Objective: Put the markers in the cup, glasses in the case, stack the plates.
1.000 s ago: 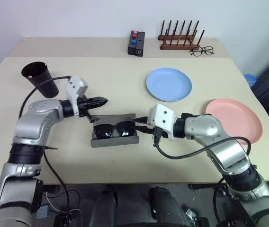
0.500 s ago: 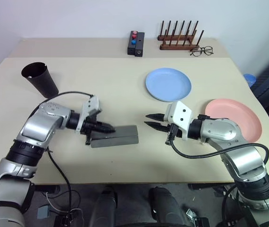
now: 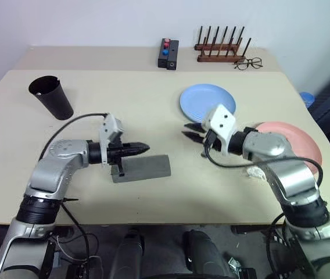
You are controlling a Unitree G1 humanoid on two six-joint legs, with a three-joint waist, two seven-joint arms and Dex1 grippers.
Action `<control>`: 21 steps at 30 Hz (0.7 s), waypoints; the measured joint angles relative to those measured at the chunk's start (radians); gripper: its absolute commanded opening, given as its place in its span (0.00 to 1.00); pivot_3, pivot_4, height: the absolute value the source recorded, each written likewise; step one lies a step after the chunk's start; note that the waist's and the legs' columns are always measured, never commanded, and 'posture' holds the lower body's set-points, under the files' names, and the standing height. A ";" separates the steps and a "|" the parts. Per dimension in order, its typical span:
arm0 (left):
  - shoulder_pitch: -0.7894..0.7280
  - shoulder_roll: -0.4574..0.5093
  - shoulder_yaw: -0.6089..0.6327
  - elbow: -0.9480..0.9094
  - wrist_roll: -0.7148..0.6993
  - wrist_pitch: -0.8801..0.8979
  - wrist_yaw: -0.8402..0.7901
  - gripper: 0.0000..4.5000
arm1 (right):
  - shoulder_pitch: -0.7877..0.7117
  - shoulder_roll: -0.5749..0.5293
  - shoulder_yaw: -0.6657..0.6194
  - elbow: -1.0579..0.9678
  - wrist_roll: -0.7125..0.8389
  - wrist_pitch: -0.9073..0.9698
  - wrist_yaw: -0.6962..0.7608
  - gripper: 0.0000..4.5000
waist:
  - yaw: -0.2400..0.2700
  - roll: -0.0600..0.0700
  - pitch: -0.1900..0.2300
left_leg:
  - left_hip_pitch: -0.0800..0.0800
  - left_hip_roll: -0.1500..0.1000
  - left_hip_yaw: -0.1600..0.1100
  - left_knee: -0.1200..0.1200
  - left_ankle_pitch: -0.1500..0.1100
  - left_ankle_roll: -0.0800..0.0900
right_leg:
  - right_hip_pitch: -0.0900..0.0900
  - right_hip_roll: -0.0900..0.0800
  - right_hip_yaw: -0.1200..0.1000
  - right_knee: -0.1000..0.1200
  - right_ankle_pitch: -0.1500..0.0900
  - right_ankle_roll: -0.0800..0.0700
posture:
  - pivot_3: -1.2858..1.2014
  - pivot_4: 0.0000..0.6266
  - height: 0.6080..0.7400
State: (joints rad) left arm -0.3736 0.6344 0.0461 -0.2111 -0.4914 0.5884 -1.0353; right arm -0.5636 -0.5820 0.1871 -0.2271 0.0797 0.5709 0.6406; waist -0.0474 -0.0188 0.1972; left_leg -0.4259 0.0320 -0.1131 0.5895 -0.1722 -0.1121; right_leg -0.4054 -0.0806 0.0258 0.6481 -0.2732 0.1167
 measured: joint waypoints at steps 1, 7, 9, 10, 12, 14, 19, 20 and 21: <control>0.048 0.007 0.013 -0.050 -0.018 0.016 0.010 0.00 | -0.019 -0.018 0.026 0.072 -0.067 -0.047 -0.033 0.58 | 0.001 0.000 0.000 | 0.000 0.000 0.000 -0.001 0.000 0.000 | 0.000 0.000 0.000 0.000 0.000 0.000 | 0.52 0.24 1.00; 0.159 0.040 0.056 -0.195 -0.102 0.103 0.063 0.00 | -0.088 -0.024 0.169 0.387 -0.279 -0.334 -0.072 0.79 | 0.004 0.000 0.001 | 0.000 0.000 0.000 0.000 0.000 0.000 | 0.000 0.000 0.000 0.000 0.000 0.000 | 0.52 0.24 1.00; 0.168 0.043 0.060 -0.248 -0.125 0.113 0.081 0.00 | -0.125 -0.011 0.186 0.493 -0.317 -0.405 -0.094 0.79 | 0.004 0.001 0.001 | 0.000 0.000 0.000 0.001 0.000 0.000 | 0.001 0.000 0.000 0.000 0.000 0.000 | 0.52 0.24 1.00; 0.173 0.044 0.061 -0.266 -0.133 0.121 0.089 0.00 | -0.145 -0.002 0.190 0.544 -0.334 -0.433 -0.106 0.79 | 0.003 0.000 0.001 | 0.000 0.000 0.000 0.001 0.000 0.000 | 0.001 0.000 0.000 0.000 0.000 0.000 | 0.52 0.24 1.00; 0.186 0.044 0.059 -0.286 -0.143 0.129 0.109 0.00 | -0.189 0.020 0.193 0.650 -0.366 -0.488 -0.136 0.74 | 0.003 0.001 0.001 | 0.000 0.000 0.000 0.001 0.000 0.000 | 0.001 0.000 0.000 0.000 0.000 0.000 | 0.52 0.24 1.00; 0.196 0.044 0.057 -0.300 -0.145 0.130 0.129 0.00 | -0.228 0.037 0.197 0.746 -0.393 -0.535 -0.157 0.59 | 0.003 0.001 0.001 | 0.000 0.000 0.000 0.001 0.000 0.000 | 0.001 0.000 0.000 0.000 0.000 0.000 | 0.52 0.24 1.00; 0.203 0.041 0.053 -0.319 -0.156 0.133 0.177 0.00 | -0.256 0.063 0.203 0.872 -0.439 -0.629 -0.174 0.02 | 0.004 0.001 0.001 | 0.000 0.000 0.000 0.001 0.000 0.000 | 0.001 0.000 0.000 0.000 0.001 0.001 | 0.52 0.24 1.00; 0.203 0.041 0.053 -0.322 -0.161 0.136 0.184 0.00 | -0.256 0.063 0.205 0.883 -0.443 -0.638 -0.173 0.01 | 0.004 0.001 0.001 | 0.000 0.000 0.000 0.001 0.000 0.000 | 0.001 0.000 0.000 0.000 0.001 0.001 | 0.52 0.24 1.00; 0.204 0.042 0.055 -0.323 -0.168 0.140 0.190 0.00 | -0.256 0.062 0.205 0.896 -0.453 -0.649 -0.177 0.01 | 0.003 0.001 0.001 | 0.000 0.000 0.000 0.001 0.000 0.000 | 0.000 0.000 0.000 0.000 0.001 0.001 | 0.52 0.24 1.00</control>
State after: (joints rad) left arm -0.1693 0.6761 0.1009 -0.5338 -0.6595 0.7287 -0.8454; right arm -0.8200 -0.5202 0.3925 0.6688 -0.3733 -0.0783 0.4638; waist -0.0440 -0.0180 0.1980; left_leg -0.4261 0.0315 -0.1128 0.5904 -0.1723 -0.1119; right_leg -0.4049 -0.0807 0.0261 0.6482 -0.2726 0.1181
